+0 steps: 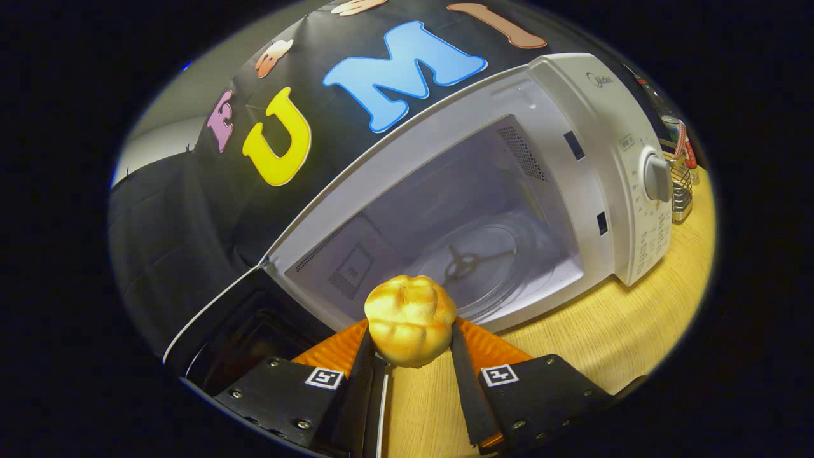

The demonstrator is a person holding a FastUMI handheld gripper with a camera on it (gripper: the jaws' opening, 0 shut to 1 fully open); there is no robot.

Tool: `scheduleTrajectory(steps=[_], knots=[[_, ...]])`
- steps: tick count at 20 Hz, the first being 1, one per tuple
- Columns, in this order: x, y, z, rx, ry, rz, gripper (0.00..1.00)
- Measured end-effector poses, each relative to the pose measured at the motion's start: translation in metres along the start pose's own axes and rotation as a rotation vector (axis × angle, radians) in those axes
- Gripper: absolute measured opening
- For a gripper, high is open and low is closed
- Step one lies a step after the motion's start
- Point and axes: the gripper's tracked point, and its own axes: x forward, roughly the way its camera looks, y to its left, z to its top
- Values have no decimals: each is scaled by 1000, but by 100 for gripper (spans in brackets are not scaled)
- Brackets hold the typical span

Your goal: Open the microwave, put the food inside, and close the microwave door.

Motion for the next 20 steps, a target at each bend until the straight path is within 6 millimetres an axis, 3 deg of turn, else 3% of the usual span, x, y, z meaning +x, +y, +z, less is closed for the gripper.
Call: scheduleTrajectory(steps=[6,11,13,16,20], knots=[[46,-22,7,15,-20,-78,64],[70,-27,9,53,-51,-92,64],[77,-30,11,33,-74,-104,64],[77,-31,11,9,-90,-134,75],[76,-27,13,14,-87,-138,82]])
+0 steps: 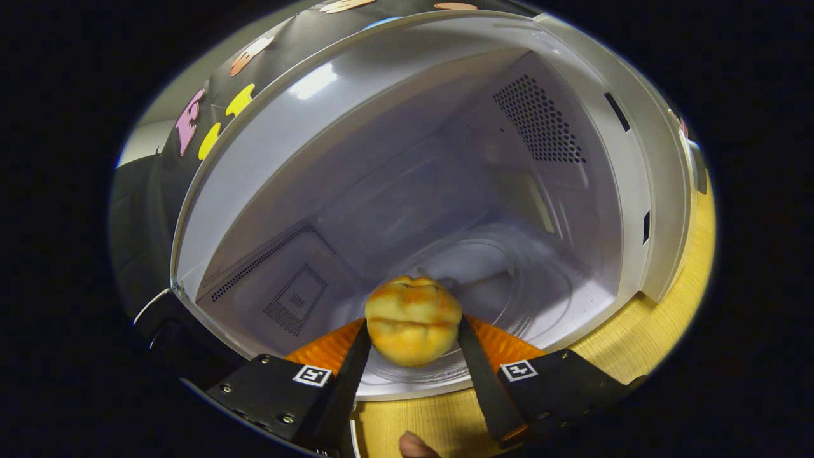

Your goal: Open the microwave, put the food inside, and close the microwave door.

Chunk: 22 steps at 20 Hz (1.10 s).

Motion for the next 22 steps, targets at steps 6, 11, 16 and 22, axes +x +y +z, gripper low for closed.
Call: scheduleTrajectory(steps=[6,11,16,22], knots=[[-14,6,8,-104,-34,1,97],[-64,41,19,-179,-28,115,97],[-151,103,35,-290,-78,290,96],[-269,176,31,-407,-127,515,96]])
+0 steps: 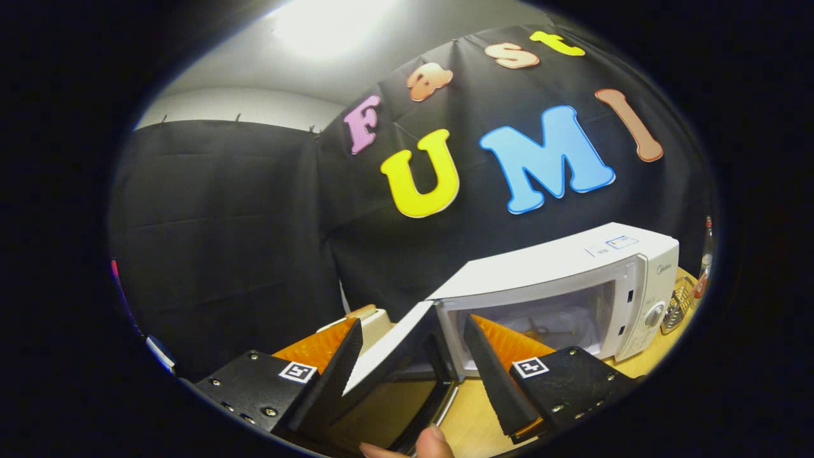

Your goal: Open the microwave, put the food inside, and close the microwave door.

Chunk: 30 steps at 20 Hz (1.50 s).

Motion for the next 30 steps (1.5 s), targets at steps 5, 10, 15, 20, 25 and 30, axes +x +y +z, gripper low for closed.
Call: scheduleTrajectory(steps=[5,10,15,20,25,30], knots=[[-42,89,-3,-121,10,184,96],[-59,159,-34,-151,11,326,96],[-64,176,-69,-259,-11,323,97],[-60,211,-112,-352,20,400,93],[-59,205,-154,-340,76,380,73],[-50,186,-197,-293,171,309,34]])
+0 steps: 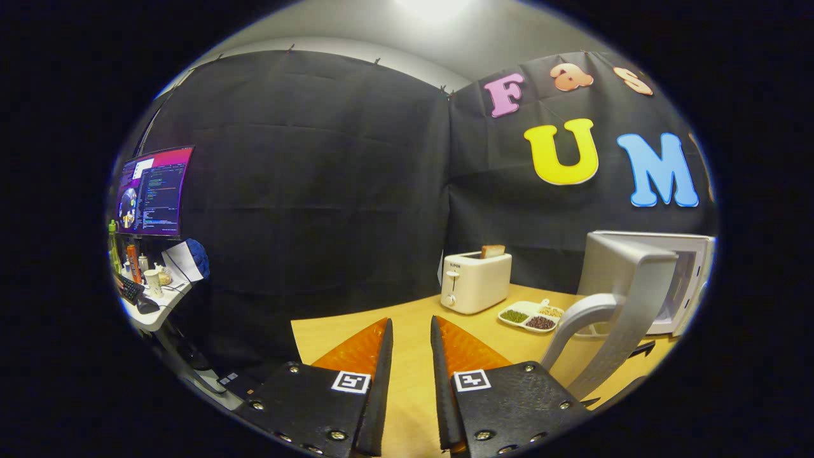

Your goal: Open the microwave, put the food inside, and close the microwave door.

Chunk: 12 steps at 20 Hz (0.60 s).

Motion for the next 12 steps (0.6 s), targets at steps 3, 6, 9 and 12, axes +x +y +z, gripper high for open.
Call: scheduleTrajectory(steps=[3,6,9,12], knots=[[-1,-25,-28,28,54,-88,8],[-9,-64,-38,35,54,-203,8],[-19,-76,-43,41,58,-207,1],[-47,-106,-40,-24,44,-291,1]])
